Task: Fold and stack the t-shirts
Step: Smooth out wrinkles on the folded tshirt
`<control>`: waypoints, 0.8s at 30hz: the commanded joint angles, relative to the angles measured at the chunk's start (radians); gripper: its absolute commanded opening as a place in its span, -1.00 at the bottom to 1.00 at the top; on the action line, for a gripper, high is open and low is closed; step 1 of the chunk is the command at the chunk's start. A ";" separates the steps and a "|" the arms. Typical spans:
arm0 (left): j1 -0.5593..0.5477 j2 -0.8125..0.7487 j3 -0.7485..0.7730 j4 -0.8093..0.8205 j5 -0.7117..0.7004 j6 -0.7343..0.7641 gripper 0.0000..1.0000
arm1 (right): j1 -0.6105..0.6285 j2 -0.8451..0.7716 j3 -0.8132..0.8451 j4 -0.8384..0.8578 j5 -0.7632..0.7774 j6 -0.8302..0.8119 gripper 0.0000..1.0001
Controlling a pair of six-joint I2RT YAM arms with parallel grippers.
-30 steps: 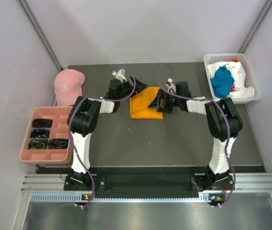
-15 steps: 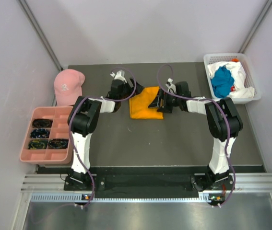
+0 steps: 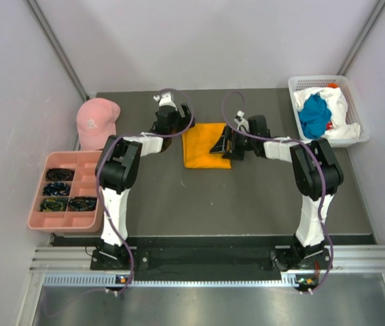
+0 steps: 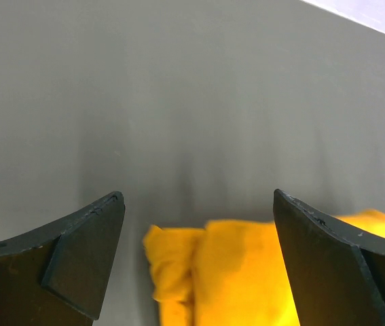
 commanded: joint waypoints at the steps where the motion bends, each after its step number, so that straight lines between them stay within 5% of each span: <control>1: 0.007 -0.109 0.057 -0.043 -0.111 0.113 0.90 | 0.016 0.044 0.014 -0.074 0.035 -0.040 0.86; 11: 0.007 -0.305 0.012 -0.150 -0.138 0.164 0.93 | 0.016 -0.017 0.099 -0.148 0.029 -0.055 0.86; 24: 0.037 -0.313 0.070 -0.425 -0.370 0.265 0.95 | 0.016 -0.204 0.260 -0.353 0.052 -0.127 0.87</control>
